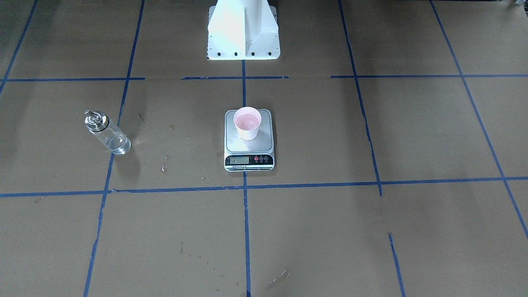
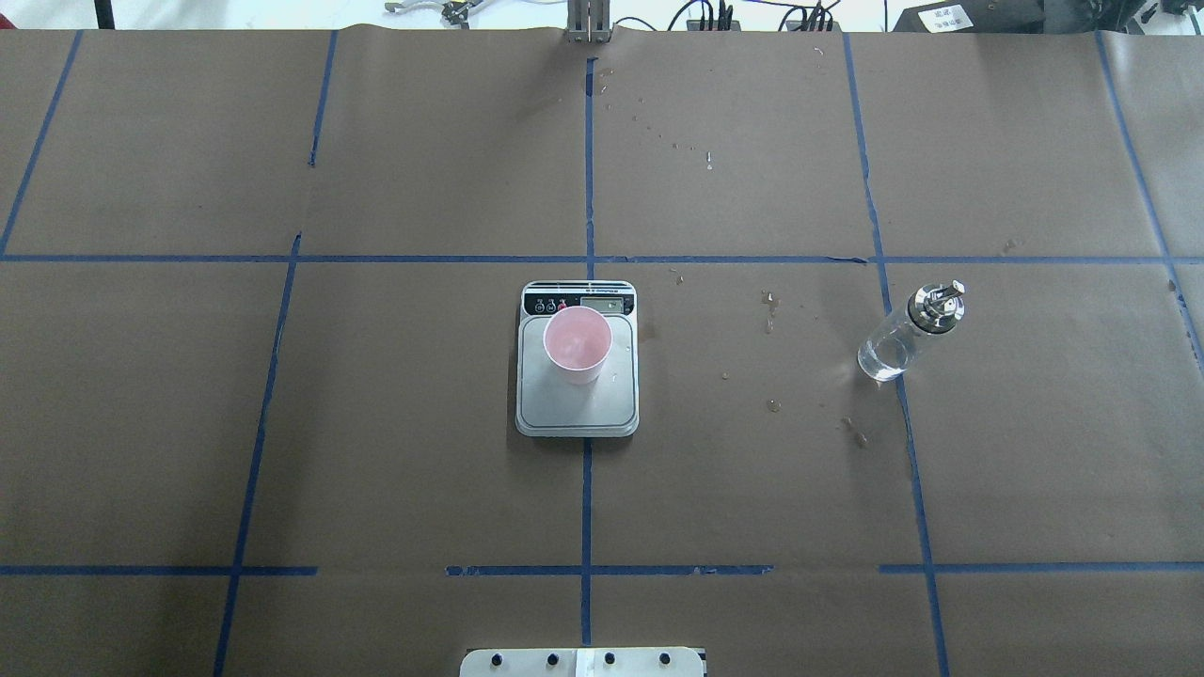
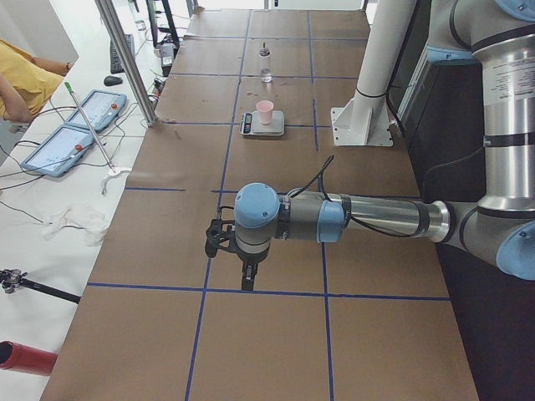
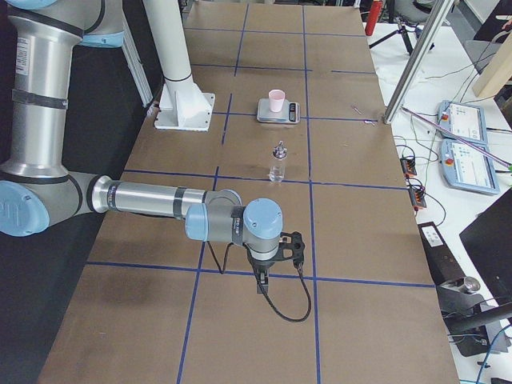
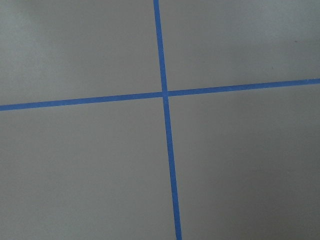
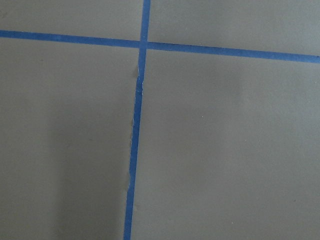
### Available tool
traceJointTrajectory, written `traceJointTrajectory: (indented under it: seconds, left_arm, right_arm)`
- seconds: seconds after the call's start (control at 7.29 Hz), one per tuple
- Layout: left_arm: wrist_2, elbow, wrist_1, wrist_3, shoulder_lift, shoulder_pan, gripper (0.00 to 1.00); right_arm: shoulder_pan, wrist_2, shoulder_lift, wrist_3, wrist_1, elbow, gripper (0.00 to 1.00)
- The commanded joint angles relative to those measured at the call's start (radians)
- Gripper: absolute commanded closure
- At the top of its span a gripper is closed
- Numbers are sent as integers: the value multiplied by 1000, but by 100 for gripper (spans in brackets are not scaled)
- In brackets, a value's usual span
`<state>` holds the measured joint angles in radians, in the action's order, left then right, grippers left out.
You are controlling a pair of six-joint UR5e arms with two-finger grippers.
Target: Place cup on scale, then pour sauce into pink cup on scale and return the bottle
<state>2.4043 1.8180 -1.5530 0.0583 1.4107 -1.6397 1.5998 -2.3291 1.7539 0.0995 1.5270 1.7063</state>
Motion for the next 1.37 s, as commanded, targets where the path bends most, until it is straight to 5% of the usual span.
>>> traceJointTrajectory:
  seconds: [0.0, 1.23]
  left_arm:
    - [3, -3, 4, 1, 5, 8, 0]
    - [-5, -20, -4, 0, 2, 12, 0]
  right_arm:
    - [0, 10, 2, 13, -5, 15, 0]
    - [-3, 2, 1, 8, -13, 7, 0]
